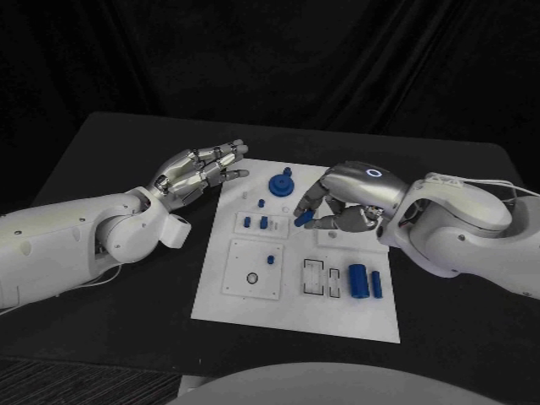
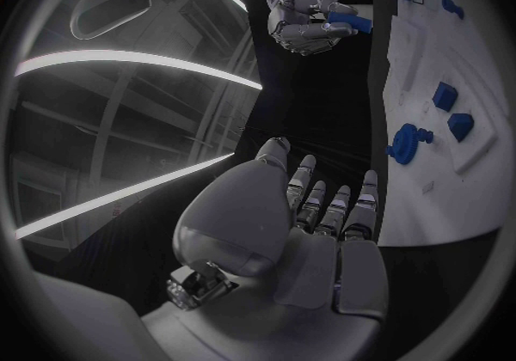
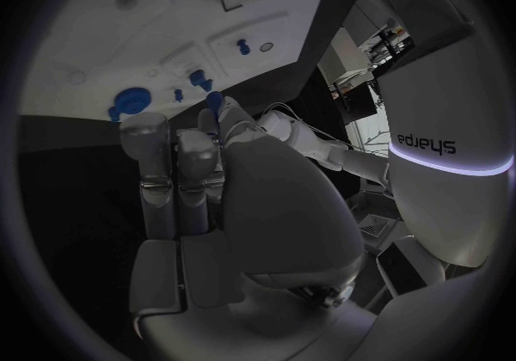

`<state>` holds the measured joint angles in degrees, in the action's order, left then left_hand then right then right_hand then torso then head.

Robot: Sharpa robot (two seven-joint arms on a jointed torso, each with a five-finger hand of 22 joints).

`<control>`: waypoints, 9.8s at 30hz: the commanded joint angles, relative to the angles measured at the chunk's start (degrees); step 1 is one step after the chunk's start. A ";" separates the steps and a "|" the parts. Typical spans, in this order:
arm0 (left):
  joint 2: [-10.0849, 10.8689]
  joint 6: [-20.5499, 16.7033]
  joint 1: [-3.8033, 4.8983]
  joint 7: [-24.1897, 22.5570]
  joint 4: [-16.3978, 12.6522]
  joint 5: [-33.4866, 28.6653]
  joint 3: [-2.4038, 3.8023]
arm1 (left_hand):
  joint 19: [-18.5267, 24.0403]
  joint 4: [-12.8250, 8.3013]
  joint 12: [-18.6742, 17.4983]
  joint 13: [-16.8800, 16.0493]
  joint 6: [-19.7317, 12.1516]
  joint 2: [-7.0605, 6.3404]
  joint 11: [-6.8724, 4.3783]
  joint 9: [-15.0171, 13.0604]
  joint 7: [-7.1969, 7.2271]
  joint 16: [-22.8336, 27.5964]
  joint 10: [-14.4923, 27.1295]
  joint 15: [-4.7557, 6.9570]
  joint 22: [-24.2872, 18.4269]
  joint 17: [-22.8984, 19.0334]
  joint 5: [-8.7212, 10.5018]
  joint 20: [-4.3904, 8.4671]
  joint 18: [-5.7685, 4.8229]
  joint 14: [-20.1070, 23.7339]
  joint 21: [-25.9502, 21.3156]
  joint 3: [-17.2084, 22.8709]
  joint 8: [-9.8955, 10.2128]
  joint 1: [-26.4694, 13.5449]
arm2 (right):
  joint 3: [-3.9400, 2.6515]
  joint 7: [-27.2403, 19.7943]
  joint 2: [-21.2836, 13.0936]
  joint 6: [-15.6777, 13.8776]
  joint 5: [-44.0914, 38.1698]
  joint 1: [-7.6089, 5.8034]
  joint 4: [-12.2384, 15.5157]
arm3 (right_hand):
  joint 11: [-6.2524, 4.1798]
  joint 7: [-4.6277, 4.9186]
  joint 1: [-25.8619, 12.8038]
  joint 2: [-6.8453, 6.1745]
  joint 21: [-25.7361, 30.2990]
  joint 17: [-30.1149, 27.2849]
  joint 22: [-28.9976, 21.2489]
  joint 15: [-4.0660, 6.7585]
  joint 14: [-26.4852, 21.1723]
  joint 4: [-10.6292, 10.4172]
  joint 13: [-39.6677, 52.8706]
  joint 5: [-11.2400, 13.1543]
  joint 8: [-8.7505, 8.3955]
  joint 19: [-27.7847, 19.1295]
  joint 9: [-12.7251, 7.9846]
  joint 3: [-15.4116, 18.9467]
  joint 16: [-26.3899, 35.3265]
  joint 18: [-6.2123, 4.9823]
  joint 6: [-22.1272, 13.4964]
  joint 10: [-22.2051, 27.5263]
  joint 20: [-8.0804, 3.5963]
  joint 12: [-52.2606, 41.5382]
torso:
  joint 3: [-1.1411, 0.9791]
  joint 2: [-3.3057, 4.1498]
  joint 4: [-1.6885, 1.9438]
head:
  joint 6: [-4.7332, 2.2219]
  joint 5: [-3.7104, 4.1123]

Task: Assemble the parts on the task board

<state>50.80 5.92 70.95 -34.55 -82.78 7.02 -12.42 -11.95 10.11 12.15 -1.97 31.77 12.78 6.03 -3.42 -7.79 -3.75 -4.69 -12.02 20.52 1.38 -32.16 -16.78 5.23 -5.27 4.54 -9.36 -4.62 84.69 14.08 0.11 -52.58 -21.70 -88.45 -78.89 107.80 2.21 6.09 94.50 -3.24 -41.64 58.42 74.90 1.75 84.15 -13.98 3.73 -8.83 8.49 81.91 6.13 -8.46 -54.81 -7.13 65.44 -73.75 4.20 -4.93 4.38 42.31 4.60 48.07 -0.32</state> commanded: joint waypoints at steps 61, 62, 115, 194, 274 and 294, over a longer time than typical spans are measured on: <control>-1.75 -2.18 -0.16 -1.46 0.91 -0.34 0.06 | 6.80 0.45 2.11 -0.19 0.91 -0.52 1.69 -0.04 -0.74 1.36 -0.28 4.21 -8.25 -0.56 -0.52 0.49 4.14 3.78 -2.22 2.07 -0.73 -1.46 | -0.02 3.70 16.10 13.62 -21.70 6.57 -5.43 | 0.70 0.17 -1.10 -0.96 -14.08 11.08 8.33 -0.13 2.06 1.33 -0.08 -6.52 -1.99 1.35 2.11 -2.22 -13.63 2.01 1.92 0.66 -0.13 1.34 | -0.05 0.24 0.29 | 1.73 0.91; -1.79 -2.14 -0.16 -1.43 0.92 -0.34 0.06 | 6.80 0.45 2.11 -0.19 0.91 -0.52 1.69 -0.04 -0.74 1.36 -0.28 4.21 -8.25 -0.56 -0.52 0.49 4.14 3.78 -2.22 2.07 -0.73 -1.46 | -0.02 3.74 16.14 13.76 -21.70 6.57 -5.50 | 0.69 0.15 -1.14 -0.97 -13.99 11.07 8.30 -0.13 2.04 1.33 -0.08 -6.45 -2.01 1.31 2.11 -2.24 -13.63 2.00 1.92 0.67 -0.13 1.35 | -0.05 0.24 0.29 | 1.73 0.91; -2.53 -1.14 -0.75 -0.55 1.83 -0.33 0.06 | 5.81 0.41 2.06 -0.17 0.69 -0.36 1.80 -0.03 -0.82 0.81 -0.15 3.64 -7.11 -0.43 -0.51 0.05 4.48 3.38 -1.73 2.47 -0.72 -1.40 | -0.02 3.73 16.97 14.15 -19.07 7.54 -6.24 | 0.67 0.11 -1.68 -1.00 -13.25 10.44 8.10 -0.13 1.72 1.33 -0.03 -5.37 -2.18 0.85 2.13 -2.53 -13.04 1.82 2.04 0.63 -0.07 1.26 | -0.13 0.25 0.28 | 1.91 0.95; 0.19 -6.69 -0.94 -6.96 -0.73 0.38 0.05 | 8.11 6.70 0.80 0.16 -19.78 -3.19 0.10 1.85 9.84 2.77 2.52 6.63 -11.01 -1.07 6.18 1.97 4.99 4.95 -2.59 -2.24 3.07 -5.28 | 0.03 36.63 -10.30 31.67 14.58 -0.25 3.43 | -4.89 -5.07 -40.29 3.19 -41.39 29.76 13.25 4.93 5.53 -2.77 86.27 -1.16 19.95 6.07 27.17 10.07 -33.63 5.70 -4.97 -16.25 -4.43 -85.07 | -0.16 0.62 -0.14 | 1.93 1.73; 0.03 -3.17 -1.71 -5.26 0.32 3.67 0.05 | 8.13 6.11 0.17 0.32 -16.41 -0.49 0.94 1.49 7.22 2.54 3.78 4.25 -11.43 -0.98 3.43 0.19 4.90 4.80 -1.95 -3.42 2.61 -2.13 | 0.03 38.10 -6.35 23.15 18.12 5.05 3.70 | -4.96 -5.11 -25.57 -0.64 -42.33 27.77 13.02 5.17 5.15 0.88 86.27 -31.80 11.04 5.10 33.67 1.92 -33.04 5.56 -4.27 -16.25 -4.57 -85.07 | -0.08 0.39 -0.06 | 1.93 1.92; -0.37 -2.93 -1.85 -4.58 0.68 3.67 0.05 | 7.89 5.84 0.28 0.31 -16.47 -0.09 1.14 1.49 6.77 2.16 3.74 3.59 -11.13 -0.87 2.96 0.09 4.87 4.59 -1.77 -3.00 2.60 -1.53 | 0.01 38.43 -9.11 13.68 42.24 3.57 5.87 | -5.17 -5.21 -26.08 -2.97 -42.51 27.25 13.08 5.21 5.06 4.21 86.27 -47.69 12.18 5.19 37.29 -5.73 -32.89 5.61 -4.69 -16.25 -4.68 -85.07 | -0.14 0.29 -0.02 | 1.93 2.32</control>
<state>50.58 2.27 69.19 -38.58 -82.05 10.72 -12.43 -4.06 15.94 12.36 -1.68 15.25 12.61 6.65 -1.92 -0.72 -1.31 -0.90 -8.11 9.34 0.41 -28.84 -16.48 9.75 -0.74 2.40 -12.67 -2.26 82.56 14.10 38.07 -61.57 -4.66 -53.34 -75.13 113.46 -2.57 1.23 67.73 -6.77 -84.09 74.91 74.91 6.81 84.00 -18.01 74.93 -40.62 19.37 83.90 40.43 -5.55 -87.86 -1.35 60.68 -84.02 -0.13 -89.86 4.26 42.66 4.58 50.00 1.92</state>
